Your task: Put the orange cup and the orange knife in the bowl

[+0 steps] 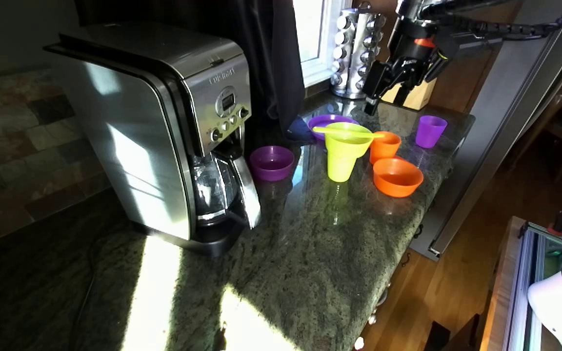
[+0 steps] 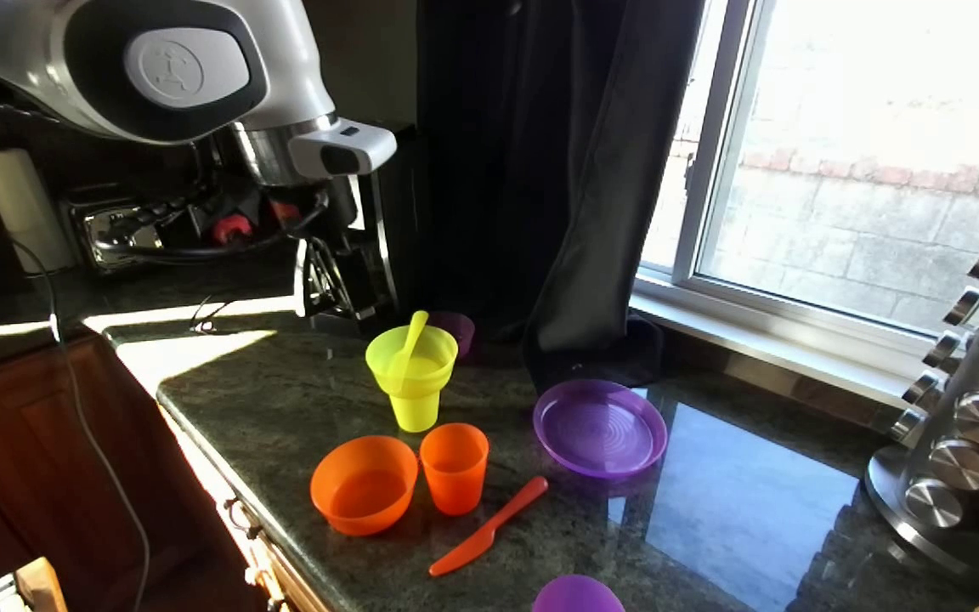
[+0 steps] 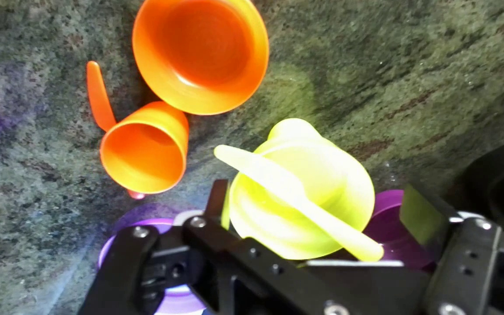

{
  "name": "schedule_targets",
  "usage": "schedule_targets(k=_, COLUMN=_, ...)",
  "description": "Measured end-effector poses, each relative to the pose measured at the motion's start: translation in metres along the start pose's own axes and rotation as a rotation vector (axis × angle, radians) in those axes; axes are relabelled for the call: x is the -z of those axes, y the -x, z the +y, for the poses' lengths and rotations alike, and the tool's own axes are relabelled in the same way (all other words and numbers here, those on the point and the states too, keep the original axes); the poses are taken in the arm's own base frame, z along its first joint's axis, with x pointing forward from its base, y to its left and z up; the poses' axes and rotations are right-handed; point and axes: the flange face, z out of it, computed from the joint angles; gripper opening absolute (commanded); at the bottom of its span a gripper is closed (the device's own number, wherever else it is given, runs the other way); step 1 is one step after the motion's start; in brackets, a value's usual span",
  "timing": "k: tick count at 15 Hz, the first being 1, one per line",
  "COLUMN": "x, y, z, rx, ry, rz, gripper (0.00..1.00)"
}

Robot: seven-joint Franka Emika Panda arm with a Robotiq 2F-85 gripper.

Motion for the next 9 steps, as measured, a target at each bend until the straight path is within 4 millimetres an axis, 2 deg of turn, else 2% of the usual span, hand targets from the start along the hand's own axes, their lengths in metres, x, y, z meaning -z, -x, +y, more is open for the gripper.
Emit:
schedule_targets(k=4, x=-0.007, y=-0.014, z=0.056, rx=-0.056, ry=-0.013, rz=-0.012, gripper=1.00)
schedule_targets(k=9, x=-0.034, y=-0.022, z=0.103, rx=0.044, ry=-0.038, rz=-0.063, gripper=1.00)
